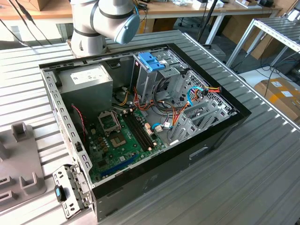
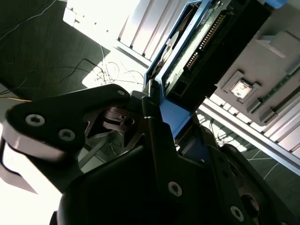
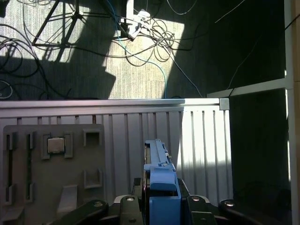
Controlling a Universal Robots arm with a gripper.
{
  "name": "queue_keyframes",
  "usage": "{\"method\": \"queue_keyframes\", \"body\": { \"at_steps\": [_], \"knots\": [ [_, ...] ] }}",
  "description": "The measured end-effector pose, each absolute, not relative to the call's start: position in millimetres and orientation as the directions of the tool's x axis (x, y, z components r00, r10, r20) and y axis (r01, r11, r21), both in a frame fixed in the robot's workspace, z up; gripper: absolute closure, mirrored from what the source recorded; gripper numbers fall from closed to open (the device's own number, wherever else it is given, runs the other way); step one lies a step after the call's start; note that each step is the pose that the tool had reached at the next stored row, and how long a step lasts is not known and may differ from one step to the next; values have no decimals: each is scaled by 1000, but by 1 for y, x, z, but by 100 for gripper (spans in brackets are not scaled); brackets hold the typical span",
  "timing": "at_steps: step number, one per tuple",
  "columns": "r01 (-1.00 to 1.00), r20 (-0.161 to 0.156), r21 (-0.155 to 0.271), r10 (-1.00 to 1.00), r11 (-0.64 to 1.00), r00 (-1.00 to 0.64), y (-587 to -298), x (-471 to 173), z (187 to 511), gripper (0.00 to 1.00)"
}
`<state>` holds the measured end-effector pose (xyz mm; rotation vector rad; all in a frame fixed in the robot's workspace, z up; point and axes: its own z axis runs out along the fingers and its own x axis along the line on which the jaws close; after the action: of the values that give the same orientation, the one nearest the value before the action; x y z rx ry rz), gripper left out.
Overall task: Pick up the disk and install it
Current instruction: 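Pick up the disk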
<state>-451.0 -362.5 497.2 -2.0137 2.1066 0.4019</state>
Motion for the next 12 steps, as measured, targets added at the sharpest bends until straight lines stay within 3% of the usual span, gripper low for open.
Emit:
{"method": "queue_keyframes", "body": {
  "at_steps": [12],
  "knots": [
    [-998, -356, 59, -933, 33, -52, -363, -451, 512, 63]
  ]
}}
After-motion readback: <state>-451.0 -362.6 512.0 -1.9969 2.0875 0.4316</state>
